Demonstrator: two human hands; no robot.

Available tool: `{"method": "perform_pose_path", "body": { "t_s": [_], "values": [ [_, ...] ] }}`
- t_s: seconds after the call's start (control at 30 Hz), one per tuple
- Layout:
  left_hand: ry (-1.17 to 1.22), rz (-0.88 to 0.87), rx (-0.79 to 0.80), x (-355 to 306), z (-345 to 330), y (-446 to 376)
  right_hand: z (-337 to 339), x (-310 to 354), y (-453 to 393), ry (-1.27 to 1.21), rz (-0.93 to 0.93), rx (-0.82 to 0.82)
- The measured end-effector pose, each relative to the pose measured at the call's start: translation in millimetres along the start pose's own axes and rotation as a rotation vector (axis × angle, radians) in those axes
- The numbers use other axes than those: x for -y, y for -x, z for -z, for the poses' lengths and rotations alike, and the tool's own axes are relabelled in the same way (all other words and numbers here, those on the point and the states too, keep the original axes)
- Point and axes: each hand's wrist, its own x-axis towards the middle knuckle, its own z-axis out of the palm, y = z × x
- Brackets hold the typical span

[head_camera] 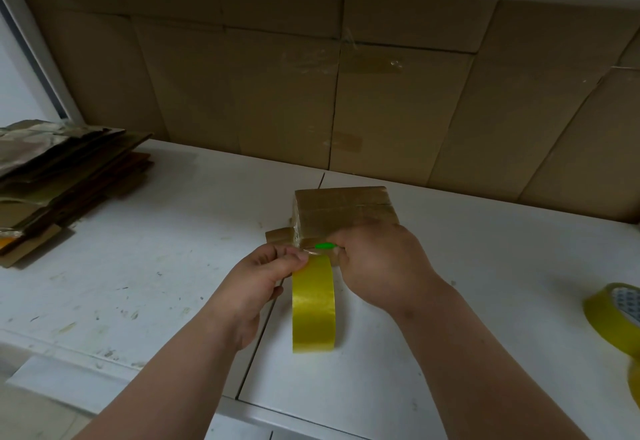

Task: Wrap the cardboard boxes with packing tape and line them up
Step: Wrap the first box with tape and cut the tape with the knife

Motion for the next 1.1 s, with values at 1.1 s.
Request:
{"method": "perform_pose_path", "body": {
  "t_s": [1.1],
  "values": [
    [-0.059, 0.039, 0.003, -6.3, 3.1, -13.9, -61.8, -46.3, 30.4, -0.017, -0.396, -0.041]
  ]
}}
